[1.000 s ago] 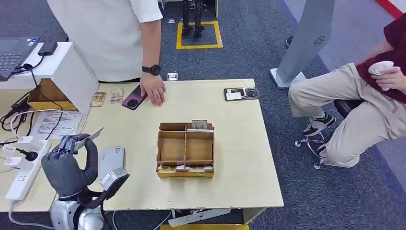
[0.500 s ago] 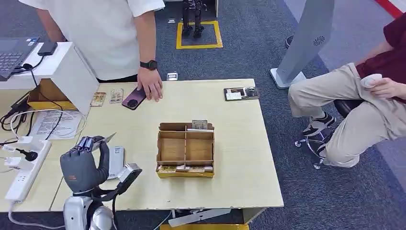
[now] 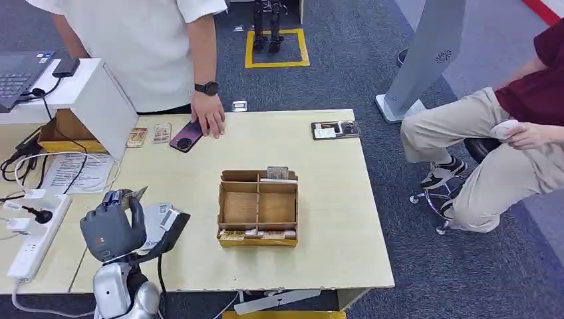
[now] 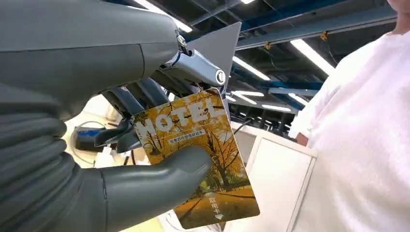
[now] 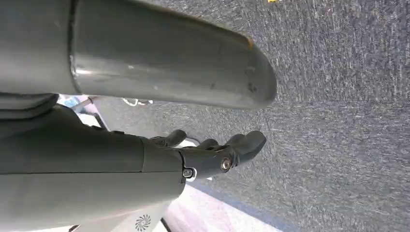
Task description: Pass the card to the sensor for recognition and then transmit it.
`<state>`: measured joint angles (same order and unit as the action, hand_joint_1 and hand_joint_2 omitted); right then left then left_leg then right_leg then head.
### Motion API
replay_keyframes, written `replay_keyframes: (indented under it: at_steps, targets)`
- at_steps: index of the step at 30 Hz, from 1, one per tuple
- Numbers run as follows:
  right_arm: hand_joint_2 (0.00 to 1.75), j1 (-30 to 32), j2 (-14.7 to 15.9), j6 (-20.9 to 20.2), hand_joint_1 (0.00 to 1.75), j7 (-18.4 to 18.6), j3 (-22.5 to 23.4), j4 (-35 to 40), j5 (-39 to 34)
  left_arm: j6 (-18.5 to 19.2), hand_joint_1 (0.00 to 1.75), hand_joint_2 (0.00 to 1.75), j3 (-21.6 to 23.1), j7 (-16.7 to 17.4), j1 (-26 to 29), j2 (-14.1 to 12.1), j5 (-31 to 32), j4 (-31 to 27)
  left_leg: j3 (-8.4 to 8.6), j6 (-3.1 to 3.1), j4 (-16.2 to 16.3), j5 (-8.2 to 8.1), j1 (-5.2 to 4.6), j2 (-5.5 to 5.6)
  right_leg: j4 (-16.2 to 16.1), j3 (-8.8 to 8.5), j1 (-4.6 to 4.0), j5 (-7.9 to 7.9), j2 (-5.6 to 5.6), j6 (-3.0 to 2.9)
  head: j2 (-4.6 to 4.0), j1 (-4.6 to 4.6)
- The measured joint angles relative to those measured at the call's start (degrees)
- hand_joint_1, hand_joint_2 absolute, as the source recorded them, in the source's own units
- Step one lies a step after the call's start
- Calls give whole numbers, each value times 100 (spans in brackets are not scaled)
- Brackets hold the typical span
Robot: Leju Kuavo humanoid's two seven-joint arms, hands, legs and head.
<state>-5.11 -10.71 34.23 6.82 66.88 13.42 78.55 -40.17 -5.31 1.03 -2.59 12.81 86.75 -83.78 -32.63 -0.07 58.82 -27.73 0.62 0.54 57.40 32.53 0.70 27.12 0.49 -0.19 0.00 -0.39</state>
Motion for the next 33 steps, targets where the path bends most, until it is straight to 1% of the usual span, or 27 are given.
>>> replay_keyframes:
  at_steps: [4, 5, 7, 10, 11, 12, 17, 22, 26, 28, 30, 33]
  targets:
    - [0, 0, 2, -4, 0, 0, -4, 0, -2, -2, 175, 175, 35, 50, -16, -90, 17, 118, -1, 0, 0, 0, 0, 0, 0, 0, 0, 0, 0, 0, 0, 0]
    - [0, 0, 2, -7, 0, 0, -4, 0, -7, -2, 175, 175, 48, 118, -21, -109, 37, 144, 0, 0, 0, 0, 0, 0, 0, 0, 0, 0, 0, 0, 0, 0]
    - [0, -1, 4, -4, 0, 0, -4, 0, -22, -2, 175, 175, 126, 379, -41, -205, 151, 279, 0, 0, 0, 0, -1, 1, 0, -1, 0, 0, 0, 0, 0, 0]
    - [0, 2, 4, -4, 0, 11, -7, 0, -76, -2, 175, 175, 291, 819, -57, -343, 153, 446, 0, 0, 0, 0, 0, 0, 0, 0, 0, 0, 0, 0, 0, 0]
    - [0, 1, 4, -4, 0, 26, -15, 0, -103, 0, 175, 175, 350, 870, -65, -391, 151, 520, 0, 0, 0, 0, 0, 0, 0, 0, 0, 0, 0, 0, 0, 0]
    - [0, 2, 4, -4, 0, 31, -20, 0, -111, -2, 175, 175, 411, 879, -64, -444, 149, 579, 0, 0, 0, 0, 0, 1, 0, 0, 0, 0, 0, 0, 0, -2]
    - [0, 4, 6, -4, 0, 33, -26, 0, -120, -2, 175, 175, 524, 911, -68, -535, 149, 723, 0, 0, 0, 0, 0, 0, 0, 0, 0, 0, 0, 0, 0, 2]
    - [0, 2, 26, 22, 0, 24, -31, -39, -160, -2, 175, 175, 542, 850, -83, -568, 170, 929, -1, 0, 0, 0, 0, 0, 0, 0, 0, 0, 0, 0, 0, 0]
    - [0, 2, 33, 11, 0, 26, -31, -50, -118, -2, 175, 175, 577, 896, -121, -592, 177, 1118, -1, 0, 0, 0, -1, 1, 0, 0, 1, 0, 0, 0, 0, 0]
    - [0, 3, 33, 4, 0, 26, -31, -50, -122, -2, 175, 175, 621, 1100, -168, -623, 188, 1310, 0, 0, 0, 0, -1, 1, 0, 0, 1, 0, 0, 0, 0, 0]
    - [0, 4, 33, -4, 0, 26, -31, -50, -131, 44, 175, 175, 761, 1401, -250, -697, 192, 1622, 0, 0, 0, 0, 0, 1, 0, 0, 1, 0, 0, 0, 0, 0]
    - [0, 10, 35, -11, 0, 26, -31, -48, -142, 153, 175, 175, 968, 1694, -341, -811, 197, 2029, 1, 0, 0, 0, 1, 0, 0, 0, 0, 0, 0, 0, 0, -2]
